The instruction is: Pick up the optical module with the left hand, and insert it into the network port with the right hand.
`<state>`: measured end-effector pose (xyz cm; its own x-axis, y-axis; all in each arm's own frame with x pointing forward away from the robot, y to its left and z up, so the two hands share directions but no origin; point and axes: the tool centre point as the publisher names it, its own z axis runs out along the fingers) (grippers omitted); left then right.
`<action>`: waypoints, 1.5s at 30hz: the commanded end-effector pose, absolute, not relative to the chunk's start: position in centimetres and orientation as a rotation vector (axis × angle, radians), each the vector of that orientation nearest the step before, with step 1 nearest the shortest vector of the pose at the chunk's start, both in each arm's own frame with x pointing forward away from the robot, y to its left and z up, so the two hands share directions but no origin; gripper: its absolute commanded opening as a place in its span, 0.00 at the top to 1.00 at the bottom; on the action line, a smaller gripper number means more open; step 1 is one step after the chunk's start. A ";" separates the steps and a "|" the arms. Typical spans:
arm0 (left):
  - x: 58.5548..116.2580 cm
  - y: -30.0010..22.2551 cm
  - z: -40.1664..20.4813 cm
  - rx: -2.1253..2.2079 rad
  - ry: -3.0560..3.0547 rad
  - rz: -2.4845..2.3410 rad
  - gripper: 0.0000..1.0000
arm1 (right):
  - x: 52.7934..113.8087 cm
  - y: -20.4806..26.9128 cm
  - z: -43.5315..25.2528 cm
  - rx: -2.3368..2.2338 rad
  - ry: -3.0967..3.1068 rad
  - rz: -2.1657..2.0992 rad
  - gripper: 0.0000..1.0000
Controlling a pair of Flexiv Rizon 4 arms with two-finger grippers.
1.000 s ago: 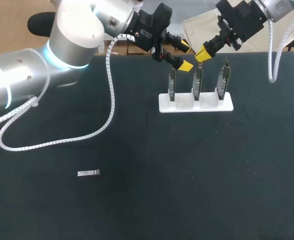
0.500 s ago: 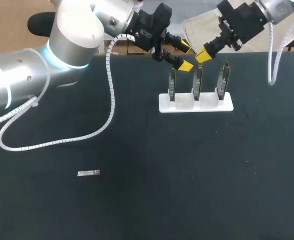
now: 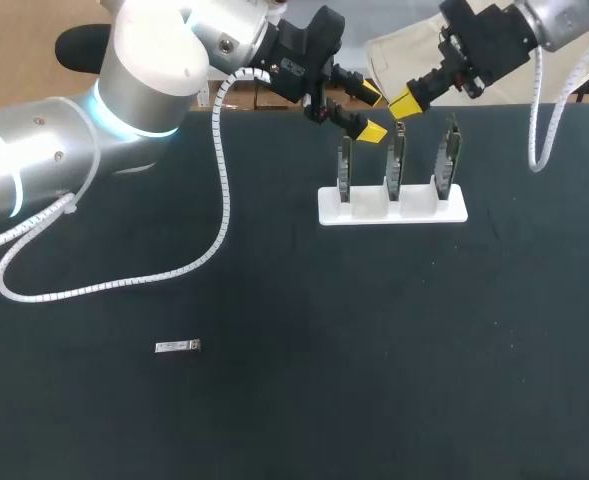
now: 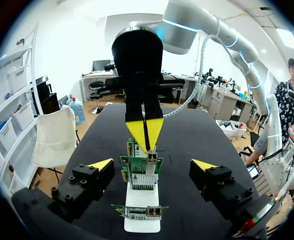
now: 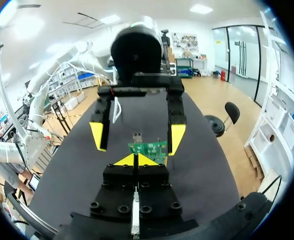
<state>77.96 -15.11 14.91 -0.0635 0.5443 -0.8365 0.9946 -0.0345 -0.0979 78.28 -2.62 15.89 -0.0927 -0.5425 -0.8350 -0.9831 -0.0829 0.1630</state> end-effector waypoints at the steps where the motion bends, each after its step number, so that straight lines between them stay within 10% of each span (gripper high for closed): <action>1: 78.1 -15.2 14.9 1.634 1.664 -0.992 0.00 | 79.3 -4.2 17.6 -1.625 1.618 1.187 1.00; 45: 78.1 -15.2 14.9 1.634 1.664 -0.992 0.00 | 77.2 -12.7 16.9 -1.607 1.728 1.143 1.00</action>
